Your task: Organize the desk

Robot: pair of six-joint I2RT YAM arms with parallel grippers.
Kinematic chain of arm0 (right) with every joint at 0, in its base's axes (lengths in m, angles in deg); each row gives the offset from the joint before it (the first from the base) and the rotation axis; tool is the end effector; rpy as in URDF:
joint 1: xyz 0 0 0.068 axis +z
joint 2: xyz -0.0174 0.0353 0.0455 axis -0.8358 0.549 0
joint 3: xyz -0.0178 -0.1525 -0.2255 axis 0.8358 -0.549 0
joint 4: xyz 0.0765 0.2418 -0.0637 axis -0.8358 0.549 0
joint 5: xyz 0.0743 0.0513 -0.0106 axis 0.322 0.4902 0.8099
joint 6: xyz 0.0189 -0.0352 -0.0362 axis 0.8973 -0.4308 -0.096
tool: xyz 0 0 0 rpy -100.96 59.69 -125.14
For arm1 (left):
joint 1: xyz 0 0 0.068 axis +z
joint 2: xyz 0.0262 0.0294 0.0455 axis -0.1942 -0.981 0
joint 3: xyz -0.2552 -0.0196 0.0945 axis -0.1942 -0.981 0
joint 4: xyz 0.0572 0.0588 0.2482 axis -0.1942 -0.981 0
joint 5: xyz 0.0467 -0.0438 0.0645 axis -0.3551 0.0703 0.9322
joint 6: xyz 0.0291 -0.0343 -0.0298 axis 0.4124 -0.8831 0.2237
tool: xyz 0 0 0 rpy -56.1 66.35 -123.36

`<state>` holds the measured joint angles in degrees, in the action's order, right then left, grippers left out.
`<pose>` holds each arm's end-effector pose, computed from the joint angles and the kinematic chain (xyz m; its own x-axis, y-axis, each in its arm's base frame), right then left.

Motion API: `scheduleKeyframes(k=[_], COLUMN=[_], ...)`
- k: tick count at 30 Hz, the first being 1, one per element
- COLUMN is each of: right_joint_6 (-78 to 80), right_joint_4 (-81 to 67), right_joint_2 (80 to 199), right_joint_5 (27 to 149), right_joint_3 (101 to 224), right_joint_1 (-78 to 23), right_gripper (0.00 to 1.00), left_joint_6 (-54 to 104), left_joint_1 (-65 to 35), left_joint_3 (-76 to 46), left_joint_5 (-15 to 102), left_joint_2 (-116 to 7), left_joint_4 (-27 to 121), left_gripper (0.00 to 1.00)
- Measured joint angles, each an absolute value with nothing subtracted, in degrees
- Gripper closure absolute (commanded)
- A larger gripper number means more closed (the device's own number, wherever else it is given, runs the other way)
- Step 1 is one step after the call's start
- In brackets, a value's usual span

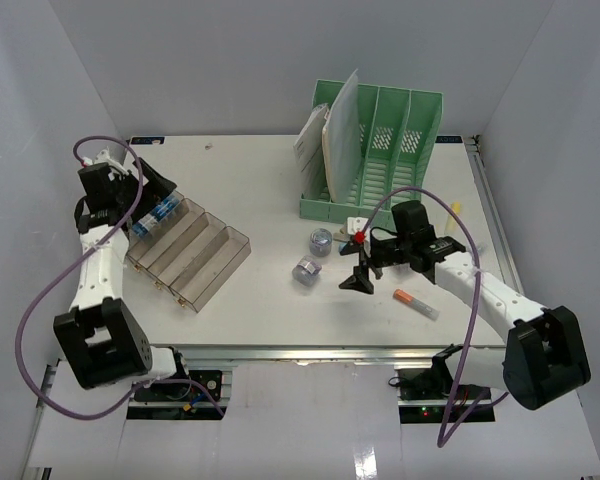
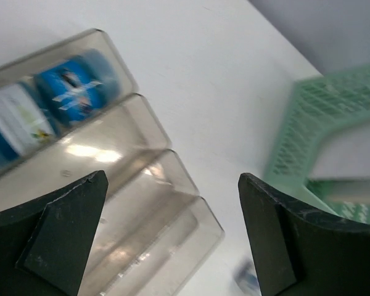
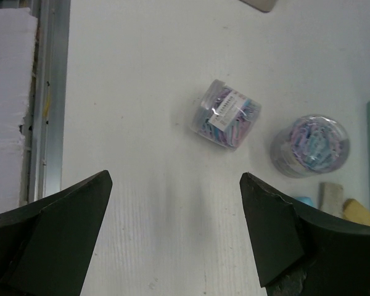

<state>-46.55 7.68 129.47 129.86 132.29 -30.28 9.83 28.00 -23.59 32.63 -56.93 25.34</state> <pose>0.2152 0.1370 0.2477 0.0839 -0.4349 -0.8966 -0.9909 0.0587 -0.1212 0.2964 0.0773 0.3083 -0.4705 -0.5918 -0.6545 -0.2542 0.8012 -0.5417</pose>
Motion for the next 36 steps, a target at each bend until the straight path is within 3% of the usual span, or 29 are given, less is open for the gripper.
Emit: scheduleKeyframes(k=[7,12,21,29,33,36], right_joint_6=[-40.91,-30.89,-19.34,-15.94,-15.06,-14.88], right_joint_4=[7.31,3.47,1.90,3.10,3.21,3.22], right_joint_2=[133.66,137.37,147.34,154.47,157.22,158.35], right_joint_5=[115.01,100.92,91.26,90.52,90.01,89.71], right_joint_3=[132.44,133.71,142.11,146.77,149.22,149.82], right_joint_1=[-15.75,-12.68,-11.79,-10.98,-10.85,-10.81], right_gripper=[0.10,0.10,0.10,0.10,0.05,0.10], left_joint_6=[4.86,4.57,6.90,7.63,7.85,8.10], left_joint_1=[21.94,20.37,20.29,20.28,20.28,20.28], left_joint_3=[-40.67,-51.57,-57.29,-57.29,-57.29,-57.29], left_joint_5=[14.03,6.30,3.88,4.71,5.05,5.79], left_joint_2=[-45.41,-38.87,-26.71,-24.94,-24.69,-24.18], left_joint_4=[39.89,43.67,45.91,46.06,45.98,45.80], left_gripper=[0.02,0.02,0.02,0.02,0.02,0.02])
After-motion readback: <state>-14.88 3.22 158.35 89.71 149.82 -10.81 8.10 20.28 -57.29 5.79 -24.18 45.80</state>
